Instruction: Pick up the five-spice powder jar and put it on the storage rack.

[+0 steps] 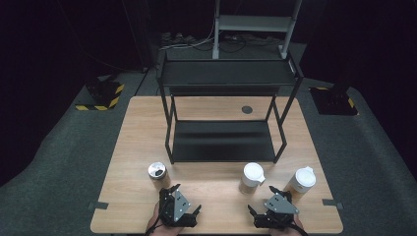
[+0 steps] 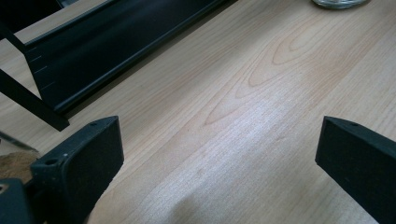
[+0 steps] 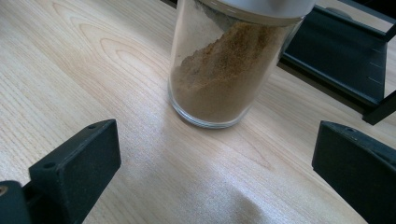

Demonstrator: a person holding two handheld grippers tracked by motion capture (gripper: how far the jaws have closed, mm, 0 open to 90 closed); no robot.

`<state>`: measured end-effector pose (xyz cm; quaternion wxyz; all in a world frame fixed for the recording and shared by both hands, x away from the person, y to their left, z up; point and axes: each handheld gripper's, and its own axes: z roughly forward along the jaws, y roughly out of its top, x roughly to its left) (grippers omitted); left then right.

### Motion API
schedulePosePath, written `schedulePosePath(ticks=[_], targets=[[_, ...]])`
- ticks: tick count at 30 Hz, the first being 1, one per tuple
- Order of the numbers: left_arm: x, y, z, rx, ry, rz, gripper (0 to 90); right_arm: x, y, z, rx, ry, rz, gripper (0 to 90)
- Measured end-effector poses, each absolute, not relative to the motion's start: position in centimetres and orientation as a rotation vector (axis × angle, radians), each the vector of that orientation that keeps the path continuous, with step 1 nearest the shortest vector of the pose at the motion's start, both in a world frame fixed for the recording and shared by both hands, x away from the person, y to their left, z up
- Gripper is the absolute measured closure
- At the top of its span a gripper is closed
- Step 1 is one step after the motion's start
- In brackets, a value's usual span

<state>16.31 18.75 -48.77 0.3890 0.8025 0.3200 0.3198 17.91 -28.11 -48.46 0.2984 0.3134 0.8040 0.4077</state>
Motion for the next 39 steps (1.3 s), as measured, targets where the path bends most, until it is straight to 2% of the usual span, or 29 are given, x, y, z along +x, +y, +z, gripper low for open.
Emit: schedulePosePath(ticks=[24, 39], targets=[[16.22, 18.97, -48.82, 2.032, 0.808, 0.809, 1.1, 17.84, -28.16, -48.50, 0.842, 2.130, 1.093, 0.2], [15.71, 19.63, -48.29, 1.961, 0.780, 0.774, 1.1, 17.88, -28.20, -48.48, 0.840, 2.134, 1.096, 0.2]])
